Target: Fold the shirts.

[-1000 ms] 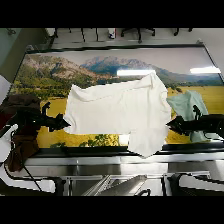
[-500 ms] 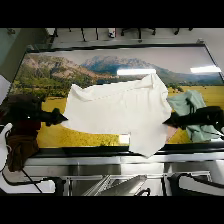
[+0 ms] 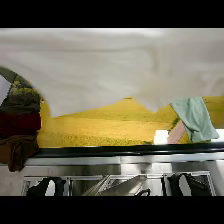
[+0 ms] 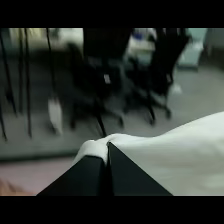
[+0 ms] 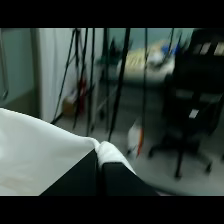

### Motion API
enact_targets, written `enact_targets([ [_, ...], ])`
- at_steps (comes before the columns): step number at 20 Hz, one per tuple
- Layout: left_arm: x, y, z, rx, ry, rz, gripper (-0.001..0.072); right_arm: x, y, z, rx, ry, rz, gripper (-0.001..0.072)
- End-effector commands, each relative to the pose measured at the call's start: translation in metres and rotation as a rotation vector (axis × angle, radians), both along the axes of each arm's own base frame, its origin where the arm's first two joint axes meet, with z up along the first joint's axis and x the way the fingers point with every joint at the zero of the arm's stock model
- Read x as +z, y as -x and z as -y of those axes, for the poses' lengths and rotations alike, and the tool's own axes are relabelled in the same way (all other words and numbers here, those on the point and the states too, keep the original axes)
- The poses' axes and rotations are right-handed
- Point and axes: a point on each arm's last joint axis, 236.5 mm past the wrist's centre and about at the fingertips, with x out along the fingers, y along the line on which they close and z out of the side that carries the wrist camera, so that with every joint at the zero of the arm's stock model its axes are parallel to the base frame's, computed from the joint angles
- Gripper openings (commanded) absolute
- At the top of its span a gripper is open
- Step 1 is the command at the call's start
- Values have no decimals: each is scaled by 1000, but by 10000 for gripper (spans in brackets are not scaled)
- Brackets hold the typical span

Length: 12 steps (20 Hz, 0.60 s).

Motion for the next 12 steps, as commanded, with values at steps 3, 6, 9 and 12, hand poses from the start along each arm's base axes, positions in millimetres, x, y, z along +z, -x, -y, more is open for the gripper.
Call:
enact_targets([
  [3,68,96,-4,178,-78,216,22,82,80,-20,-104,124,306,17],
  [6,4,6,-11,71,-49,-92,22,39,24,-11,-15,77,99,16],
  [9,-85,-98,-25,-39,54,-366,21,-51,-55,-2,121,-49,-204,16],
  [12,-206,-180,-21,-163,122,-640,22,-177,-126,-5,171,-180,-481,16],
])
